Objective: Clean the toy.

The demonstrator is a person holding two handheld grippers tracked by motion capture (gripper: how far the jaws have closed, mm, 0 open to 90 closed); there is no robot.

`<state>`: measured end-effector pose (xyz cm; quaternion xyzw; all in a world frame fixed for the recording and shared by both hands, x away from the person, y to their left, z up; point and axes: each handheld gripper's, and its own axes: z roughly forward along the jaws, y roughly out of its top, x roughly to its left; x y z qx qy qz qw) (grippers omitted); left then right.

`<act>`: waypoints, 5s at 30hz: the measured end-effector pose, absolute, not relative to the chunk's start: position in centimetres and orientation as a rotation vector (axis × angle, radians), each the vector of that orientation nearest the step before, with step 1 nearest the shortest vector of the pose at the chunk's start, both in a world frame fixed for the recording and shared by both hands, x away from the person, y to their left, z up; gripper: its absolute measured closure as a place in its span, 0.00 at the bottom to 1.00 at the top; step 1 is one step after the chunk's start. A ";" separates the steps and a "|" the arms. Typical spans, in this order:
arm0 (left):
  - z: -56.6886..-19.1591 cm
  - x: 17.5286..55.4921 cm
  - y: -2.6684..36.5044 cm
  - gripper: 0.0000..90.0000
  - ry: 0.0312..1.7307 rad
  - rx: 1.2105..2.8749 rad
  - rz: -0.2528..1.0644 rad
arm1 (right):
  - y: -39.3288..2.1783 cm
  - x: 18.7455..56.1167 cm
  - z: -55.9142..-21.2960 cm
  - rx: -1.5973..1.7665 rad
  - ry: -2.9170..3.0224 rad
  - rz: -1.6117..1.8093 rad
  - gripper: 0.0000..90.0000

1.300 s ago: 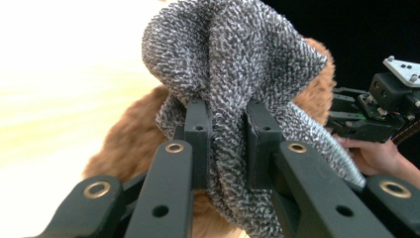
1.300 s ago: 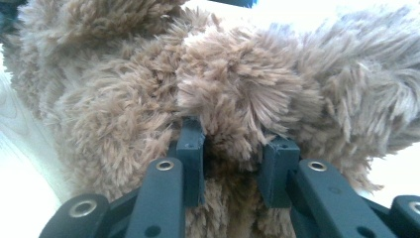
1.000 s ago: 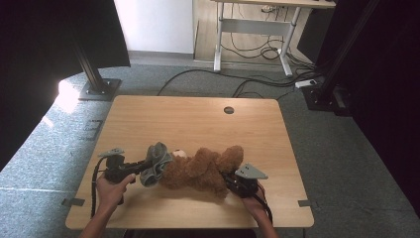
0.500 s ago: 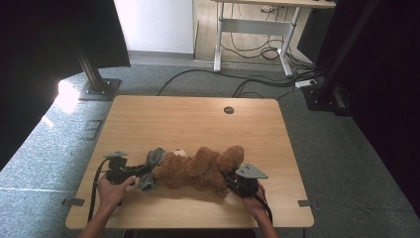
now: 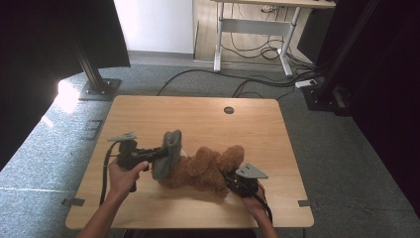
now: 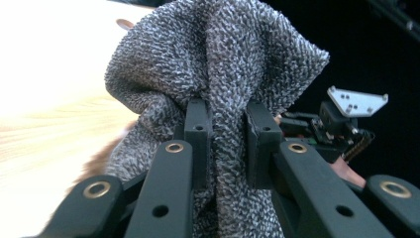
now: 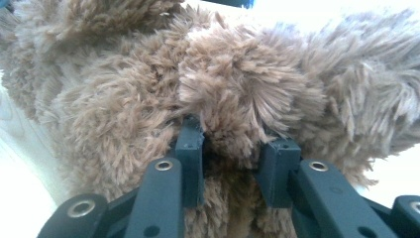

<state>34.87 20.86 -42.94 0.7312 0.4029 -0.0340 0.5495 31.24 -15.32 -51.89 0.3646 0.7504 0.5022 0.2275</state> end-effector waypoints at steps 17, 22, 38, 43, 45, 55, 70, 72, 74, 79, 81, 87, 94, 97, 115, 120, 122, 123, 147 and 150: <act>-47.8 33.8 18.5 0.85 0.954 1.823 -0.106 | -16.4 29.8 -51.3 0.994 2.277 1.532 0.34; -48.3 33.1 18.4 0.85 0.946 1.829 -0.099 | -13.5 29.6 -52.4 0.957 2.313 1.326 0.29; -48.2 38.4 16.2 0.86 0.985 1.846 0.009 | -10.9 34.2 -53.4 1.026 2.126 1.147 0.56; -48.1 40.1 15.7 0.86 0.995 1.850 0.035 | -10.6 35.5 -53.6 1.049 2.055 1.126 0.60; -48.2 40.2 15.5 0.86 0.995 1.848 0.035 | -10.6 35.7 -53.6 1.052 2.035 1.106 0.60; -49.1 37.0 16.3 0.86 0.935 1.835 0.024 | -12.5 33.9 -53.5 1.040 2.119 1.202 0.45; -50.5 33.0 16.6 0.86 0.877 1.830 -0.029 | -15.6 32.6 -45.8 1.145 1.930 1.476 0.28; -50.6 32.8 16.6 0.86 0.872 1.835 -0.035 | -15.5 33.8 -46.1 1.195 1.943 1.452 0.29; -50.6 32.6 16.6 0.86 0.869 1.841 -0.044 | -15.3 34.3 -46.7 1.213 1.961 1.398 0.30; -50.9 31.7 16.6 0.86 0.857 1.866 -0.066 | -15.6 33.6 -48.4 1.216 2.018 1.480 0.52; -51.1 31.4 16.6 0.86 0.855 1.875 -0.064 | -15.6 32.6 -48.8 1.168 2.047 1.482 0.63; -51.6 30.8 16.2 0.86 0.857 1.945 -0.019 | -15.8 30.2 -50.1 1.112 2.094 1.450 0.72; -51.8 33.9 16.3 0.86 0.946 1.956 -0.039 | -14.8 30.4 -51.3 1.080 2.084 1.389 0.73; -51.9 35.3 16.4 0.86 0.987 1.945 -0.077 | -14.5 31.2 -51.8 1.095 2.079 1.364 0.73; -52.0 38.1 16.6 0.84 1.055 1.886 -0.138 | -14.6 34.4 -53.0 1.160 1.971 1.379 0.62; -50.7 36.0 17.7 0.84 1.012 1.908 -0.042 | -15.2 34.1 -52.8 1.146 1.961 1.413 0.58; -50.2 35.3 18.5 0.85 1.000 1.911 -0.010 | -15.2 34.1 -52.8 1.152 1.956 1.414 0.57; -49.9 35.0 18.9 0.85 0.999 1.909 0.001 | -15.2 34.1 -52.8 1.154 1.954 1.414 0.57; -51.6 28.8 33.9 0.84 1.218 1.984 0.247 | -15.6 34.2 -53.3 1.157 1.971 1.362 0.55; -51.8 28.9 33.5 0.81 1.210 2.003 0.226 | -15.5 34.2 -53.3 1.150 1.976 1.359 0.55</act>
